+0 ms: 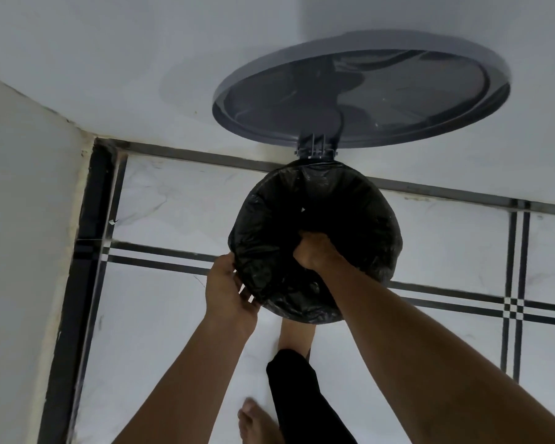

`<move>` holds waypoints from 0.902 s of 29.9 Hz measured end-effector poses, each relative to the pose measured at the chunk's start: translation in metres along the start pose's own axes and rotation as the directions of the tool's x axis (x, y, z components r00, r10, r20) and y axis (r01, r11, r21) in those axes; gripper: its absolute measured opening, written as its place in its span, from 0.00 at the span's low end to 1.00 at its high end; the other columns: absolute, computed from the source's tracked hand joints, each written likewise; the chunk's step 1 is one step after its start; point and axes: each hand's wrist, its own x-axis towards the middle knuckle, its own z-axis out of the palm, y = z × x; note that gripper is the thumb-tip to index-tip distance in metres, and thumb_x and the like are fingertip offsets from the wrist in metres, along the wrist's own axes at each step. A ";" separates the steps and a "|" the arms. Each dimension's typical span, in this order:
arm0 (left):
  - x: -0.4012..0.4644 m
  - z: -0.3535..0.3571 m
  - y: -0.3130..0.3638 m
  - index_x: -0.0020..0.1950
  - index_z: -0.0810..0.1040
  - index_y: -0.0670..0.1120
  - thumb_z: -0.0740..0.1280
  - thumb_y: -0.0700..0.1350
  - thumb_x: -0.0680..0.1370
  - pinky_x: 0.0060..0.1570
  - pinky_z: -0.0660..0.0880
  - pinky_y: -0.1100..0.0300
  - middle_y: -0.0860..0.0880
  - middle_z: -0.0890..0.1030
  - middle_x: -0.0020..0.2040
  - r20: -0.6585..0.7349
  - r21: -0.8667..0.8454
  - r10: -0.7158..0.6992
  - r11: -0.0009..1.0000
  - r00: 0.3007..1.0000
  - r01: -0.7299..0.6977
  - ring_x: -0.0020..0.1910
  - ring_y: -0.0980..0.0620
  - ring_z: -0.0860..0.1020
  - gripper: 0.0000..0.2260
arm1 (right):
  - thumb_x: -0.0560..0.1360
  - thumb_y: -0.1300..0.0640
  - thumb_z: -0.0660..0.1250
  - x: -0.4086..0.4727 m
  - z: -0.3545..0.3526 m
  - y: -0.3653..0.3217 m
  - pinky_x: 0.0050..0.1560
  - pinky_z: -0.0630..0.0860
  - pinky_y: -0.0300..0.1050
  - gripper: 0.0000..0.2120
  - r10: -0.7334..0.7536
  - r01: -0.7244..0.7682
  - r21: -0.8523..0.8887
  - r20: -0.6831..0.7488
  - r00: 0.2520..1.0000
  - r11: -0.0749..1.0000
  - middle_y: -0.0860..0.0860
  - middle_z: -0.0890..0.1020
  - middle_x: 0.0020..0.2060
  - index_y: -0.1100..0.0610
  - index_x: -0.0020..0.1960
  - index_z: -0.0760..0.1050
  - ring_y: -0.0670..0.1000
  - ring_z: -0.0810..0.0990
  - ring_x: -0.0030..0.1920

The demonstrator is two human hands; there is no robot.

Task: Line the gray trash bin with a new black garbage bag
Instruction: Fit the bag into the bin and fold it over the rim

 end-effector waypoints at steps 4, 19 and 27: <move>0.008 -0.002 -0.001 0.30 0.79 0.51 0.67 0.46 0.76 0.48 0.81 0.51 0.47 0.81 0.47 0.000 -0.023 0.013 1.000 1.000 -0.013 0.47 0.45 0.80 0.13 | 0.80 0.62 0.61 0.021 0.007 0.003 0.70 0.69 0.48 0.24 0.012 -0.008 0.058 -0.063 0.998 0.998 0.64 0.72 0.72 0.62 0.76 0.65 0.63 0.72 0.72; 0.009 -0.001 -0.001 0.40 0.79 0.50 0.68 0.46 0.76 0.46 0.81 0.52 0.48 0.83 0.45 -0.040 0.001 0.020 1.000 0.999 -0.020 0.45 0.46 0.81 0.05 | 0.83 0.50 0.56 0.037 0.007 0.006 0.68 0.68 0.49 0.27 0.086 -0.094 0.048 0.157 0.984 0.994 0.63 0.69 0.75 0.61 0.78 0.63 0.63 0.72 0.71; 0.013 -0.007 -0.004 0.38 0.79 0.51 0.67 0.45 0.75 0.36 0.79 0.56 0.49 0.83 0.44 -0.038 -0.016 0.018 1.000 0.999 -0.019 0.43 0.47 0.80 0.06 | 0.81 0.55 0.59 0.037 0.023 0.002 0.69 0.71 0.50 0.21 0.102 -0.105 0.022 0.115 0.988 0.994 0.63 0.75 0.71 0.62 0.71 0.74 0.63 0.74 0.70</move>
